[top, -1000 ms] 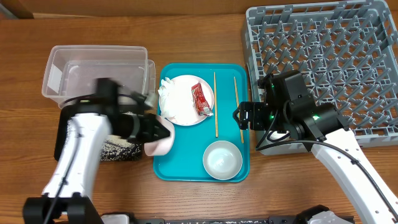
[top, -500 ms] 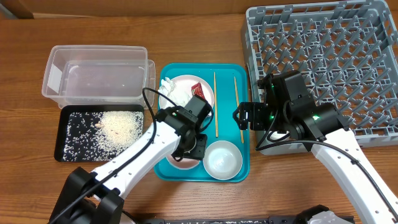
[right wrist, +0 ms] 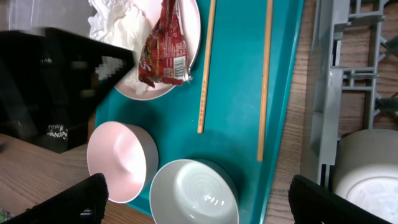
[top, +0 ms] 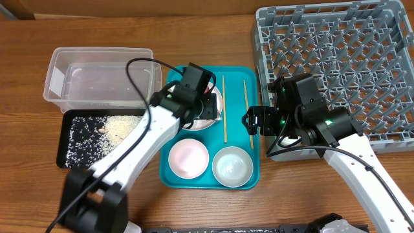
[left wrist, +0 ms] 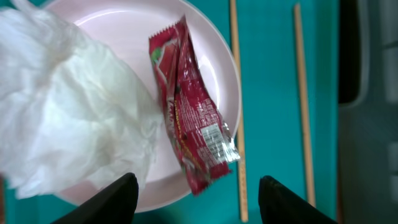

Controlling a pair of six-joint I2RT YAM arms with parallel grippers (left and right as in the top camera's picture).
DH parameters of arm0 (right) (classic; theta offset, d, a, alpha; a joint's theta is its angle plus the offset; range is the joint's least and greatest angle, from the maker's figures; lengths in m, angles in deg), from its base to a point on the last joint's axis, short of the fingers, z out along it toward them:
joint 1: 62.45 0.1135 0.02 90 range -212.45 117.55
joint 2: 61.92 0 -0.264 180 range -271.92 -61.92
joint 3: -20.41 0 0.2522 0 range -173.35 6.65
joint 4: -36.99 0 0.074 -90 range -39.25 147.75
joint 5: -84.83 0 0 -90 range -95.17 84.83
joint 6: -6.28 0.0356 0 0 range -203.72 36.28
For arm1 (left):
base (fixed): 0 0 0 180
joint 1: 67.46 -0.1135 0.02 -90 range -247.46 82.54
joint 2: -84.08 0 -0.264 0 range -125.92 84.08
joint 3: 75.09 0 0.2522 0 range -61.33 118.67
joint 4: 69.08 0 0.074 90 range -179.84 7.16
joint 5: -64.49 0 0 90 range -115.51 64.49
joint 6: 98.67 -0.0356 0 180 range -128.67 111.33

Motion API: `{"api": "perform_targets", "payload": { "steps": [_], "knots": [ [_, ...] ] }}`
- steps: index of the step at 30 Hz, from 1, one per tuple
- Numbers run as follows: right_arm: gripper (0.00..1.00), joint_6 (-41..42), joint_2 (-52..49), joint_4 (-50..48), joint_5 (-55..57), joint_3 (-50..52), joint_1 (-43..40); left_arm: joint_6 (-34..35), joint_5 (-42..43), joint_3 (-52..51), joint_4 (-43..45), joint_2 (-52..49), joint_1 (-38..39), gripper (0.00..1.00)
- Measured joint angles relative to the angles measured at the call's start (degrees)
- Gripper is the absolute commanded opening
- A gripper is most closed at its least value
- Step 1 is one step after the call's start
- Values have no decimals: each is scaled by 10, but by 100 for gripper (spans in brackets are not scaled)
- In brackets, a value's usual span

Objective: Sort waste into correct bins and load items into the dishwasher
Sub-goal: 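Pick the red wrapper off the plate and drop it in the clear bin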

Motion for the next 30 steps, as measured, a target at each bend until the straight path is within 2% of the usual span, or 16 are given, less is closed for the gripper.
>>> {"api": "perform_targets", "payload": {
  "steps": [2,4,5,6,10,15,19,23,24,25,26,27,28,30],
  "knots": [
    [94,0,0,0,0,0,0,0,10,0,15,-42,1,61],
    [94,0,0,0,0,0,0,-2,27,0,30,-83,1,49],
    [94,0,0,0,0,0,0,-4,36,0,33,-94,1,34],
    [94,0,0,0,0,0,0,-6,43,-1,37,-102,1,4],
    [94,0,0,0,0,0,0,-6,62,9,24,-106,-1,4],
    [94,0,0,1,0,0,0,-9,59,84,-79,-104,-23,4],
    [95,0,0,2,0,0,0,-14,26,161,-151,-82,-93,4],
    [95,0,0,2,0,0,0,-28,3,194,-155,-54,-200,4],
    [95,0,0,2,0,0,0,-30,1,196,-156,-53,-222,19],
    [95,0,0,2,0,0,0,-33,-4,196,-157,-52,-244,50],
    [95,0,0,2,0,0,0,-38,-6,196,-157,-53,-260,76],
    [95,0,0,2,0,0,0,-40,-9,196,-154,-55,-275,93],
    [95,0,0,2,0,0,0,-46,-8,196,-149,-57,-283,100],
    [95,0,0,2,0,0,0,-58,1,196,-140,-59,-291,100]
  ]
}}
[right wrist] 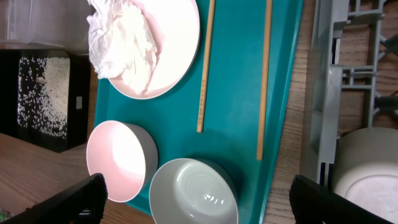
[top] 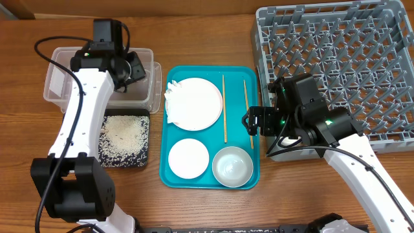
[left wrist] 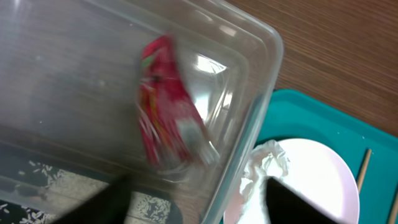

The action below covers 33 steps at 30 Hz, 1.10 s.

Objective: Sort waste into correct bins and load items into the dishwasher
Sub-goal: 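Pick the red wrapper off the plate and drop it in the clear bin, then pick the tissue off the plate and drop it in the clear bin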

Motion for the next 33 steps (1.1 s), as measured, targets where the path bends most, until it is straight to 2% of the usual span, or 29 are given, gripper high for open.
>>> {"api": "perform_targets", "payload": {
  "steps": [5,7,10,15,20,22,23,27,29,33],
  "knots": [
    [95,0,0,0,0,0,0,-28,50,0,-16,0,16,86],
    [95,0,0,0,0,0,0,-36,57,0,-28,0,40,77],
    [95,0,0,0,0,0,0,-45,42,-1,-33,0,100,77],
    [95,0,0,0,0,0,0,-54,-46,-16,-7,-24,216,79],
    [95,0,0,0,0,0,0,-54,-94,-25,9,-108,254,74],
    [95,0,0,1,0,0,0,-51,-100,-31,11,-137,250,66],
    [95,0,0,0,0,0,0,-50,-100,-33,11,-147,247,56],
    [95,0,0,0,0,0,0,-51,-90,-36,10,-164,243,29],
    [95,0,0,0,0,0,0,-49,-75,-36,5,-165,244,6],
    [95,0,0,2,0,0,0,-45,-32,-36,-16,-171,244,4]
  ]
}}
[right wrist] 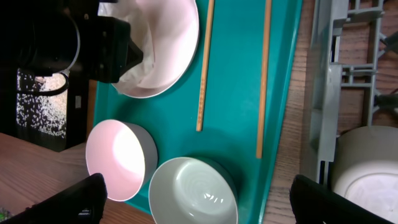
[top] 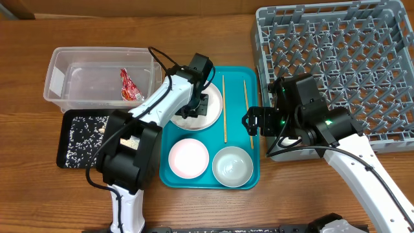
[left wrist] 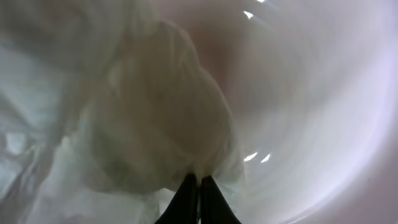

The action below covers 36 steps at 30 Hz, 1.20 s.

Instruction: Sort waste into correct bins and load items into the dishwasher

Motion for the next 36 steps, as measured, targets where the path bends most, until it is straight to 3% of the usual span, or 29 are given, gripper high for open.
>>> {"api": "perform_targets", "payload": {
  "steps": [7,11,16,21,22,23,24,25,36],
  "knots": [
    [95,0,0,8,0,0,0,0,33,48,-85,6,-7,4],
    [95,0,0,9,0,0,0,0,39,117,-98,77,-31,4],
    [95,0,0,9,0,0,0,0,-18,144,-102,168,-84,4],
    [95,0,0,9,0,0,0,0,-65,146,-80,162,-162,4],
    [95,0,0,9,0,0,0,0,-69,146,-68,155,-179,12],
    [95,0,0,9,0,0,0,1,-71,146,-64,151,-192,65],
    [95,0,0,9,0,0,0,5,-71,146,-60,148,-209,89],
    [95,0,0,9,0,0,0,5,-67,146,-57,146,-222,100],
    [93,0,0,9,0,0,0,-26,35,146,-144,151,-204,100]
  ]
}}
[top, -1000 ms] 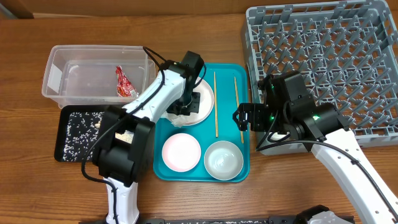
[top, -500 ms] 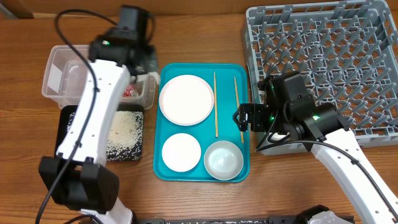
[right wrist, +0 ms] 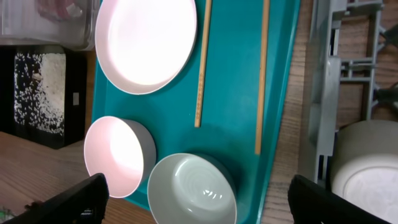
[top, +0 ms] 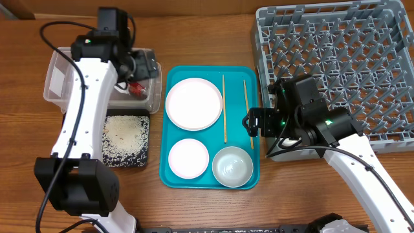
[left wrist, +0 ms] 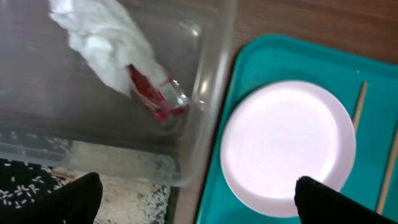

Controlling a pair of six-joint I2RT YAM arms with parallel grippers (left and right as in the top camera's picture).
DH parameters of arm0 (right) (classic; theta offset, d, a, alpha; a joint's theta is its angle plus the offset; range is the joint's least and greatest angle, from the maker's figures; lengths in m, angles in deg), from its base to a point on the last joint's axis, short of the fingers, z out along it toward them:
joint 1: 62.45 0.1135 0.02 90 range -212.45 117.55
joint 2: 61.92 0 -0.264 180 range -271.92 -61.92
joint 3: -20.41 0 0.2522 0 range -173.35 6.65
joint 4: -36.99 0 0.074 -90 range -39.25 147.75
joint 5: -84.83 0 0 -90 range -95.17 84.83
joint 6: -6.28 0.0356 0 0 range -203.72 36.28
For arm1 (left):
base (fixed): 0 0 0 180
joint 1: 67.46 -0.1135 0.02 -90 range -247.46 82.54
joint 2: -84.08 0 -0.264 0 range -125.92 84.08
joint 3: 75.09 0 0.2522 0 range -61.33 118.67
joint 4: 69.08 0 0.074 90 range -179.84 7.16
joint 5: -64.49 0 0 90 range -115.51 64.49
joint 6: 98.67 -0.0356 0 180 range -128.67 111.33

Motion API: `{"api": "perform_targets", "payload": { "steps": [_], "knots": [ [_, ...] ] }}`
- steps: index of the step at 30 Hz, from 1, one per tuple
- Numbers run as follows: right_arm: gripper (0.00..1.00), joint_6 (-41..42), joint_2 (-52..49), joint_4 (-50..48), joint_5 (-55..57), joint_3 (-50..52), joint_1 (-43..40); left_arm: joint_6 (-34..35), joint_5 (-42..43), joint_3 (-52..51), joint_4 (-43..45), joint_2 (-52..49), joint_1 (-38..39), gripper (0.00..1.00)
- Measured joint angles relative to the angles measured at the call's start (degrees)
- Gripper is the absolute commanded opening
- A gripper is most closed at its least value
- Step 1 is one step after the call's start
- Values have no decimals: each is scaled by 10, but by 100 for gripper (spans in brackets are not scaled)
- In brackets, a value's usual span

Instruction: Sort waste into correct bins and load items into the dishwasher

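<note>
A white crumpled tissue point(left wrist: 99, 43) and a red wrapper point(left wrist: 149, 96) lie in the clear plastic bin point(top: 61, 81). My left gripper point(top: 143, 66) hangs open over the bin's right edge, holding nothing; in the left wrist view, the left gripper point(left wrist: 199, 208) shows only its dark fingertips point(left wrist: 78, 199). The pale pink plate point(top: 194, 103) lies bare on the teal tray point(top: 173, 175), with two chopsticks point(top: 224, 107), a pink bowl point(top: 188, 157) and a pale green bowl point(top: 232, 166). My right gripper point(top: 253, 122) stands open at the tray's right edge, empty.
The grey dish rack point(top: 343, 58) fills the back right. A black tray of rice point(top: 123, 139) lies in front of the bin. A white round dish point(right wrist: 367, 171) shows beside the rack's near corner.
My left gripper was shut on the tissue on the plate. It is now open over the clear bin, the tissue lies in the bin, and the plate is bare. The right arm has not moved.
My left gripper was open over the plate, which held the wrapper and the tissue. Then the wrapper was in the clear bin under it. Then it was shut on the tissue at the plate. Now both lie in the bin.
</note>
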Motion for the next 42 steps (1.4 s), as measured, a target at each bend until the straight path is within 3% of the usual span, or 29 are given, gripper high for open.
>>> {"api": "perform_targets", "payload": {
  "steps": [9,14,17,30,36,38,40,42],
  "knots": [
    [93,2,0,0,0,0,1,-8,14,0,-91,136,96,100],
    [83,2,0,-2,1,0,14,-8,14,0,-130,226,113,100],
    [72,3,0,-11,2,0,25,-7,14,0,-154,252,113,100],
    [72,3,-35,-10,72,0,129,3,9,0,-199,323,113,100],
    [75,3,-35,-16,74,0,132,4,-2,0,-228,364,113,100],
    [84,4,-35,-21,75,0,132,5,-9,0,-242,367,113,100],
    [100,4,-35,-26,75,0,132,5,-13,0,-251,367,113,100],
    [100,3,-35,-26,75,0,132,5,-16,0,-257,366,113,100]
  ]
}}
